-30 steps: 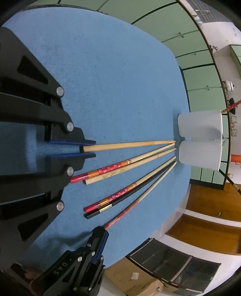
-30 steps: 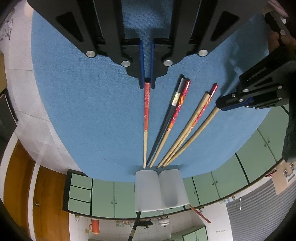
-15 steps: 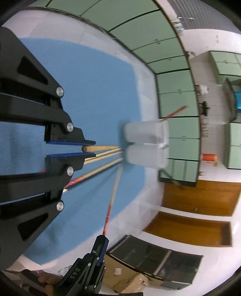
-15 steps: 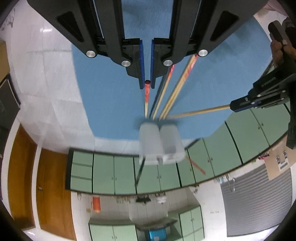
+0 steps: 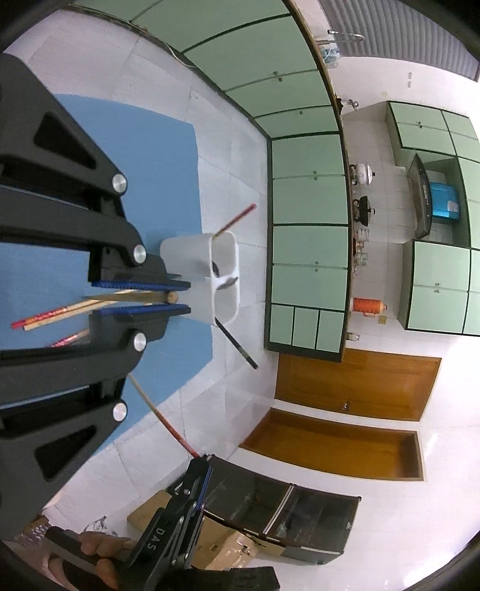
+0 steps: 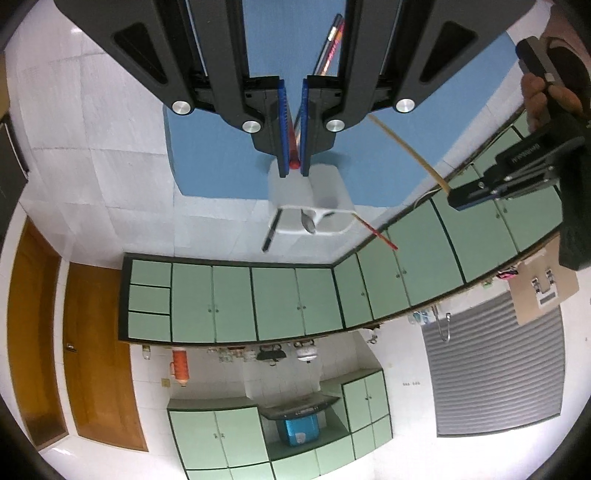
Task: Organize utensils
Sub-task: 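Grasp a wooden chopstick with the left tool while the right grasps a red chopstick, lift both, then lower the wooden chopstick into the holder with the left tool while the right drops the red one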
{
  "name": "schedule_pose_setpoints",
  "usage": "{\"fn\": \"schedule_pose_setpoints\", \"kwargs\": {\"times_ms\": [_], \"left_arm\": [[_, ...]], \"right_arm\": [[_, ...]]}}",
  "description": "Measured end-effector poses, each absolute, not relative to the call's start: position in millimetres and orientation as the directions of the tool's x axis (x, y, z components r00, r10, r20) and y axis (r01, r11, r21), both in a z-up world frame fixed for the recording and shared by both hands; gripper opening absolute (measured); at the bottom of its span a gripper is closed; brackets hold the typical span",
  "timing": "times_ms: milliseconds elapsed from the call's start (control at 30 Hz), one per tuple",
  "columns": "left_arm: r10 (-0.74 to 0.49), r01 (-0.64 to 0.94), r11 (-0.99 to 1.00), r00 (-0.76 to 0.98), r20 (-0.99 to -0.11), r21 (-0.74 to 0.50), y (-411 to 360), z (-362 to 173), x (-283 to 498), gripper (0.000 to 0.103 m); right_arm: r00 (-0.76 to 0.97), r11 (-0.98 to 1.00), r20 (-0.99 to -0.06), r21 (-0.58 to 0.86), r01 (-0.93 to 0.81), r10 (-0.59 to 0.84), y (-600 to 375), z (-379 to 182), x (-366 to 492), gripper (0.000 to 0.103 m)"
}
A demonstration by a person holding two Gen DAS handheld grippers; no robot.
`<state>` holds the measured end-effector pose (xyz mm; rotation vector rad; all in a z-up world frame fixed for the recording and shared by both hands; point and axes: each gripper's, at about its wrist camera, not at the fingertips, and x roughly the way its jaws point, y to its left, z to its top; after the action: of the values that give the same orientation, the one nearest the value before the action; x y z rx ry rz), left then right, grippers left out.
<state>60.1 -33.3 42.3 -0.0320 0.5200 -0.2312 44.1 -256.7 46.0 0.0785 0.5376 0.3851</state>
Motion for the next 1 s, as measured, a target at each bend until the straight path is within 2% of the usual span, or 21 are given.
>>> {"fn": "schedule_pose_setpoints", "kwargs": {"times_ms": [367, 800, 1000], "left_arm": [[-0.248, 0.236, 0.968, 0.862, -0.442, -0.082, -29, 65, 64, 0.006], [-0.204, 0.199, 0.979, 0.948, -0.244, -0.042, -29, 140, 112, 0.006], [-0.171, 0.17, 0.985, 0.965, -0.198, -0.022, -39, 151, 159, 0.006]], "right_arm": [[0.777, 0.892, -0.443, 0.161, -0.422, 0.447, -242, 80, 59, 0.005], [0.84, 0.887, -0.284, 0.148, -0.438, 0.463, -226, 173, 132, 0.005], [0.871, 0.914, -0.276, 0.127, -0.385, 0.406, -213, 187, 188, 0.005]]}}
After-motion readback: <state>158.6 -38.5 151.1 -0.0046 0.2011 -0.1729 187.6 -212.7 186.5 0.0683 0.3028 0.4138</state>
